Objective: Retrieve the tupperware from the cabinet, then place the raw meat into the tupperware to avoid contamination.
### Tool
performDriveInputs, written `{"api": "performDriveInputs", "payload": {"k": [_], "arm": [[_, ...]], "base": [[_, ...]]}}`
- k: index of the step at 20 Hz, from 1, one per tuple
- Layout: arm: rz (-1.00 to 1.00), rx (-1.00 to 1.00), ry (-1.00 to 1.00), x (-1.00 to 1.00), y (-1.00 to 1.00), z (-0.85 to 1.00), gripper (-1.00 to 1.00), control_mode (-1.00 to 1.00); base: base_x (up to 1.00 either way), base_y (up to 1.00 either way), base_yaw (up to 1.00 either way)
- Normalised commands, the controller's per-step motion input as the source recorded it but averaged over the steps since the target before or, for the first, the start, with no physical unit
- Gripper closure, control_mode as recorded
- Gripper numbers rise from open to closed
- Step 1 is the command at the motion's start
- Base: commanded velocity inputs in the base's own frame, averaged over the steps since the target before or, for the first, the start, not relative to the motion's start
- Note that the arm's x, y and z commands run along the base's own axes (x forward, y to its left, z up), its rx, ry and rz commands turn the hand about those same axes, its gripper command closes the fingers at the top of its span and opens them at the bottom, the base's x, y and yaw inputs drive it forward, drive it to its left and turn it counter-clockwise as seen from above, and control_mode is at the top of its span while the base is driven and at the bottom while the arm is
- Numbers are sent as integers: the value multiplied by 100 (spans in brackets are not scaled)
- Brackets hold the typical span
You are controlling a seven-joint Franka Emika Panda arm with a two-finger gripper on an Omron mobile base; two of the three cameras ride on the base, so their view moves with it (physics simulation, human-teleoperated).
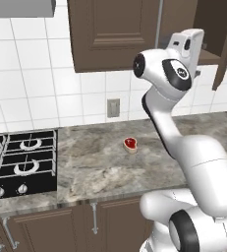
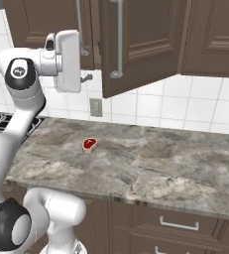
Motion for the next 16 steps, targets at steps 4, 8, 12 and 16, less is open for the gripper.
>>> {"api": "performDriveInputs", "payload": {"k": [4,8,12,16], "arm": [[-2,1,-5,22,-22,0,-100,-100],[-7,0,-1,16,-20,0,-100,-100],[-10,0,0,19,-14,0,-100,-100],[-9,0,0,25,-14,0,-100,-100]], "base": [[0,0,0],[0,0,0],[0,0,0],[0,0,0]]}}
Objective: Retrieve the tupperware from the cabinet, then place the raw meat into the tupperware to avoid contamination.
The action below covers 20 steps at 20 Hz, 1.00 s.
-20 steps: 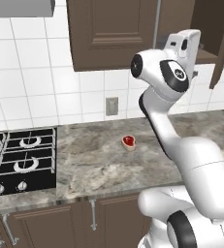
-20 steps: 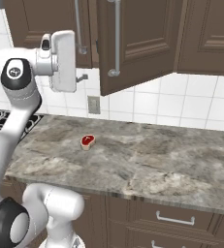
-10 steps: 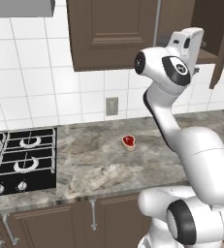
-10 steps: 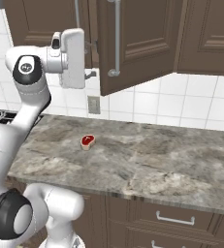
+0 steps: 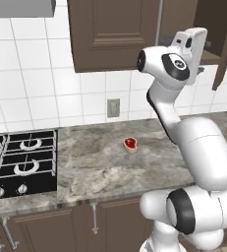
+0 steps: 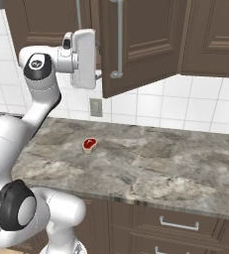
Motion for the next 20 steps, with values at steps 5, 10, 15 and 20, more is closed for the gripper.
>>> {"api": "performDriveInputs", "payload": {"k": [5,10,15,20], "arm": [[-9,0,0,17,-23,0,-100,-100],[-8,0,0,2,-35,1,-100,-100],[-7,1,-4,-3,-44,11,-100,-100],[-8,3,-9,-23,-49,26,-100,-100]], "base": [[0,0,0],[0,0,0],[0,0,0],[0,0,0]]}}
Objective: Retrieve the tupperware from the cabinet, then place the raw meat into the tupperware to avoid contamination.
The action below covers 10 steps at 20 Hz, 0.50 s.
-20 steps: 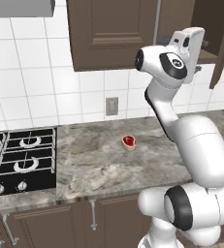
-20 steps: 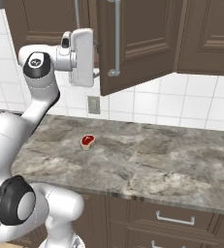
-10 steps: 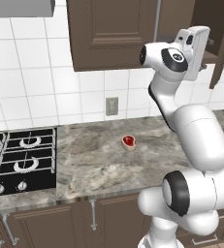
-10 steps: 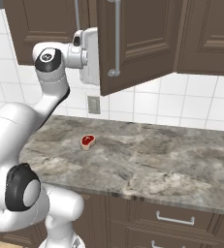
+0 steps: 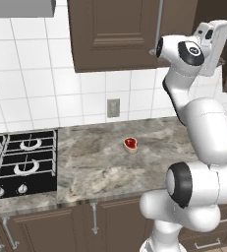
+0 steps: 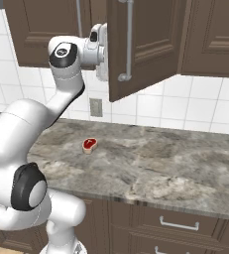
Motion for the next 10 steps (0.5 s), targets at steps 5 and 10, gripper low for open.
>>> {"api": "performDriveInputs", "payload": {"k": [5,10], "arm": [[-8,3,-13,-41,-57,31,-100,-100],[-4,6,-13,-35,-63,21,-100,-100]], "base": [[0,0,0],[0,0,0]]}}
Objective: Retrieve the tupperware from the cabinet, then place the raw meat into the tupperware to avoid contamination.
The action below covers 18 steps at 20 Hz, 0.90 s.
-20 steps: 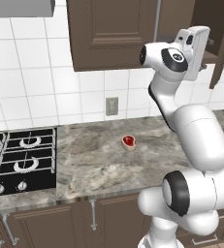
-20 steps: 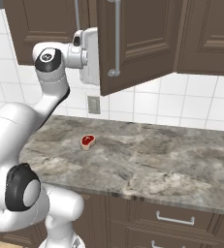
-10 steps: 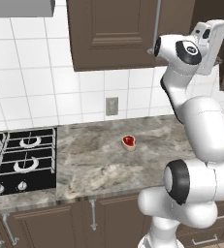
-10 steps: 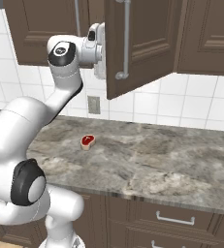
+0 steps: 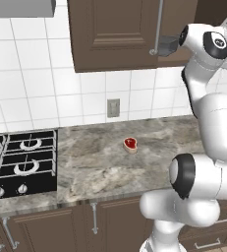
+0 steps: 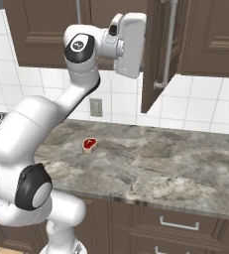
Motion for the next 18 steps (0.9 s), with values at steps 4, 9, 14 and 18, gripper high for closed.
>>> {"api": "performDriveInputs", "payload": {"k": [4,9,14,18], "arm": [[-2,11,-5,-15,-77,2,-100,-100],[-2,13,0,-8,-80,0,-100,-100],[0,6,0,0,-32,0,-100,-100],[0,1,-2,-9,7,-10,-100,-100]], "base": [[0,0,0],[0,0,0],[0,0,0],[0,0,0]]}}
